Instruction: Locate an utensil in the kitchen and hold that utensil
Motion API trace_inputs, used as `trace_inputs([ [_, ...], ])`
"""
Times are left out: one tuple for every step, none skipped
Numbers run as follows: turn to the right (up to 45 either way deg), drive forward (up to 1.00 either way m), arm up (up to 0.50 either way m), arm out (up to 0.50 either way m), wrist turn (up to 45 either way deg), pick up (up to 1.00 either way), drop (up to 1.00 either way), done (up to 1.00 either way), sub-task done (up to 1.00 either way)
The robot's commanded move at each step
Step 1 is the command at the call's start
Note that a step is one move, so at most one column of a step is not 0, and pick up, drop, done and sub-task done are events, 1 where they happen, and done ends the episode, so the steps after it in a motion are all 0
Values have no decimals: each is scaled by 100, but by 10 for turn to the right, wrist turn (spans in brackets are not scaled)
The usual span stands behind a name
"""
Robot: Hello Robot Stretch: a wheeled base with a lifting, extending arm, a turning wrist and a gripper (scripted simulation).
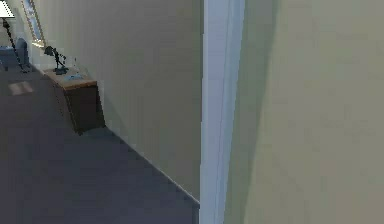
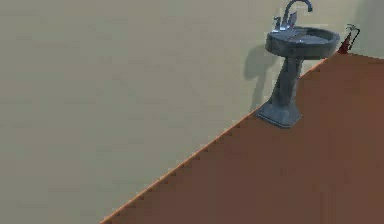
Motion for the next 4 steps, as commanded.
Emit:
trace_inputs([
  [0,40,0,0,0,0,0,0,0],
  [-450,0,0,0,0,0,0,0,0],
  [-90,0,0,0,0,0,0,0,0],
  [0,100,0,0,0,0,0,0,0],
])
